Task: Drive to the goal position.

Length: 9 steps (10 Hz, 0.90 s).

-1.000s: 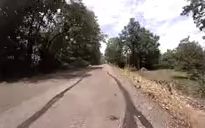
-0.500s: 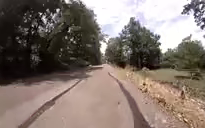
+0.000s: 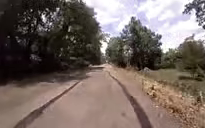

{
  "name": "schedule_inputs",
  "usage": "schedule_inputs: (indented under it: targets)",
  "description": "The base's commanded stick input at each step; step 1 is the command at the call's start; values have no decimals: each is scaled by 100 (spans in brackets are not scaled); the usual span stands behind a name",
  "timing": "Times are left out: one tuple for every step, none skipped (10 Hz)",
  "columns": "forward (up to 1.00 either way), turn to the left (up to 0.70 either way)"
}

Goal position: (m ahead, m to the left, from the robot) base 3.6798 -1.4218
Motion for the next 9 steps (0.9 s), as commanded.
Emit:
schedule_inputs:
  targets:
    - [70, 0]
    - [70, 0]
    - [70, 0]
    - [70, 0]
    - [70, 0]
    - [70, 0]
    - [70, 0]
    - [70, 0]
    - [70, 0]
